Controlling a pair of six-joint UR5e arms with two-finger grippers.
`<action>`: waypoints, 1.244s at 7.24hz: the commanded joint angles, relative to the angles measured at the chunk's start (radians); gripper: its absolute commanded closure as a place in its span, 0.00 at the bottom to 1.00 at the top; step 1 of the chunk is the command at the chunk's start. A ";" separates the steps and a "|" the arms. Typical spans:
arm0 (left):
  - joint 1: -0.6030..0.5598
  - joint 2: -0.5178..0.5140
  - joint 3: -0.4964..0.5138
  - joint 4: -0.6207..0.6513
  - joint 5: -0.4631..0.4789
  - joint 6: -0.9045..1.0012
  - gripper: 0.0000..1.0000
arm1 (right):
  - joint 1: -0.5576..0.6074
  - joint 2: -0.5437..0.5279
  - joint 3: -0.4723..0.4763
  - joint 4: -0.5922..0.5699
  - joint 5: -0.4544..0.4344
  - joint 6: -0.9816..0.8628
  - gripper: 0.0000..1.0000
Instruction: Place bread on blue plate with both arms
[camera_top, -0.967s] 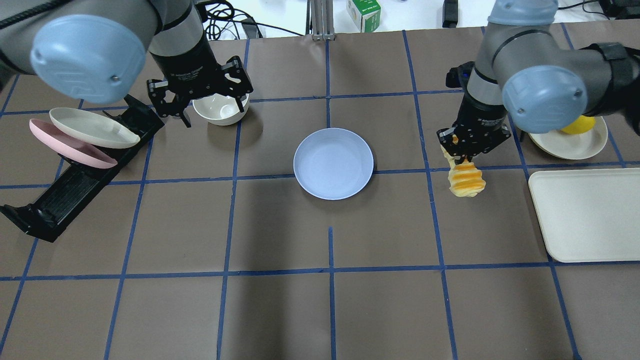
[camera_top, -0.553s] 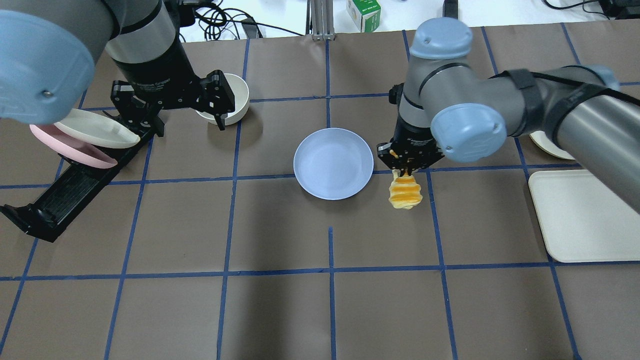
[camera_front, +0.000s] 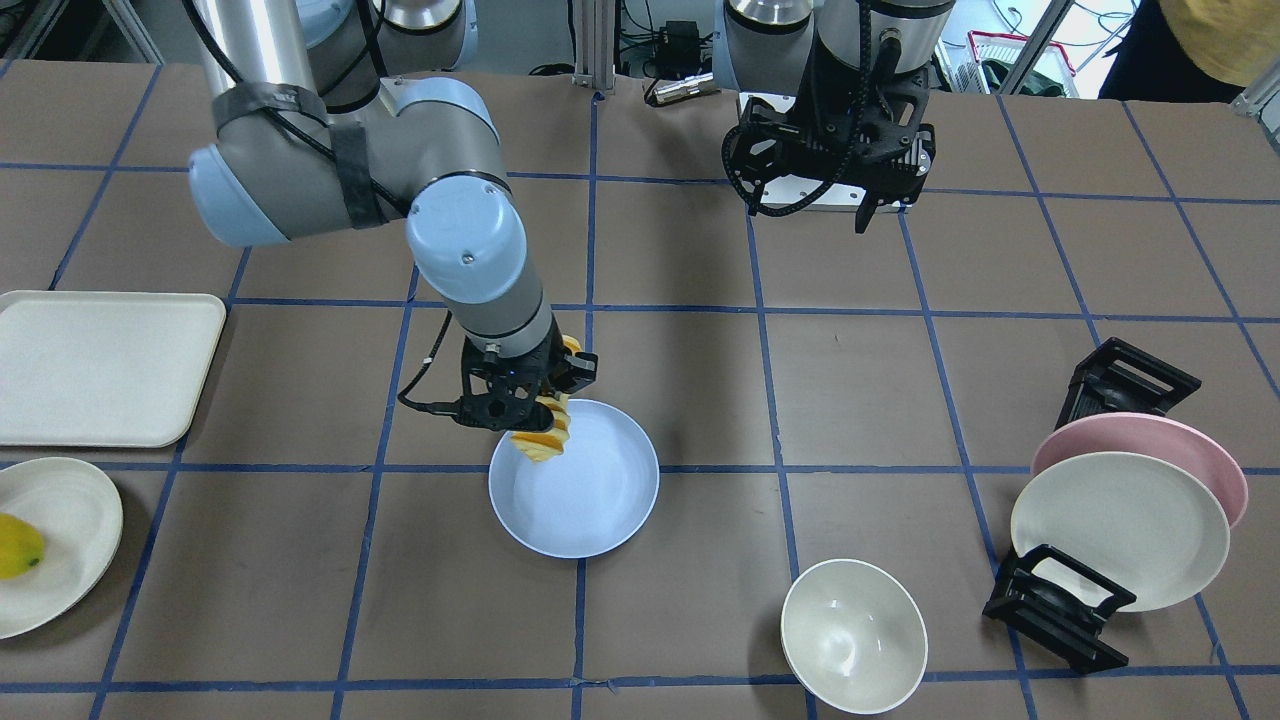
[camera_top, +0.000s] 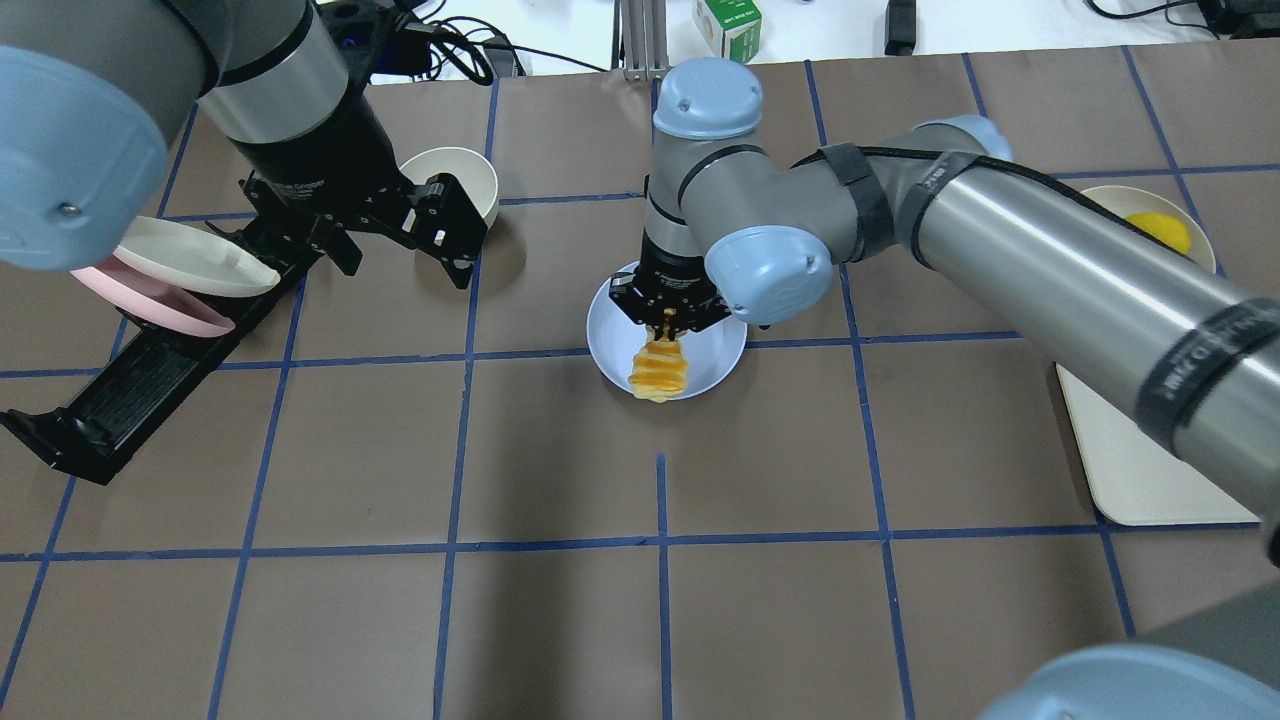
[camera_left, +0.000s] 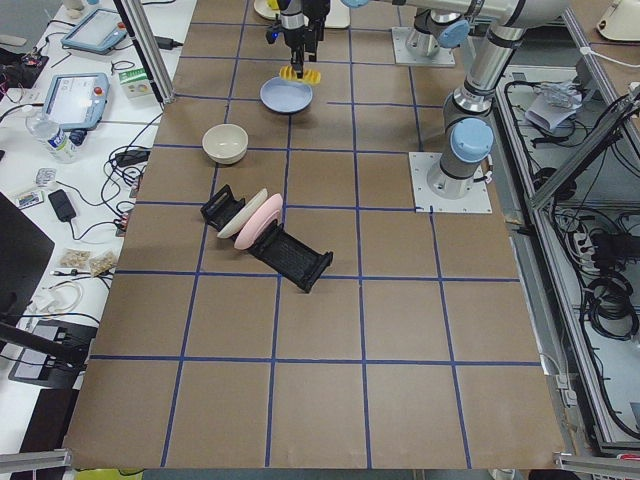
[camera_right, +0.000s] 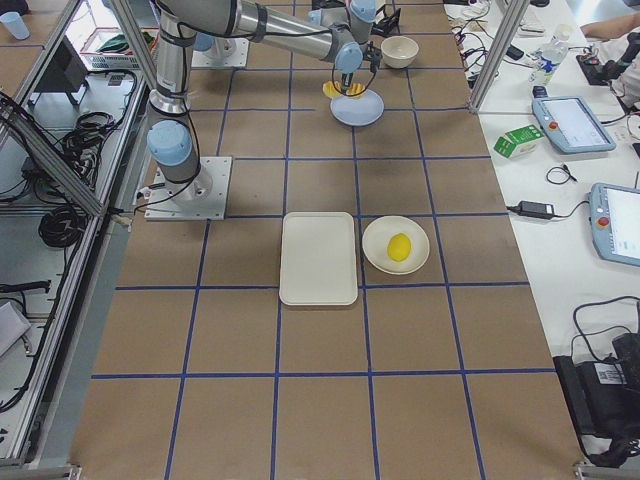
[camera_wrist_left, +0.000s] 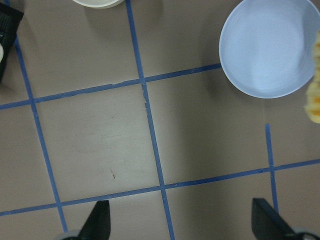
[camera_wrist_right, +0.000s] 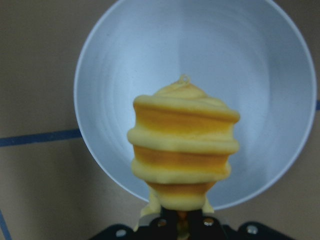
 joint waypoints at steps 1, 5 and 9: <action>0.012 0.003 -0.005 0.001 -0.010 0.004 0.00 | 0.015 0.060 -0.068 -0.067 -0.020 -0.088 1.00; 0.013 -0.013 -0.008 0.069 -0.012 0.005 0.00 | 0.012 0.091 -0.048 -0.066 -0.076 -0.060 0.98; 0.013 -0.010 -0.007 0.076 -0.010 -0.021 0.00 | -0.006 0.082 -0.050 -0.049 -0.077 -0.064 0.00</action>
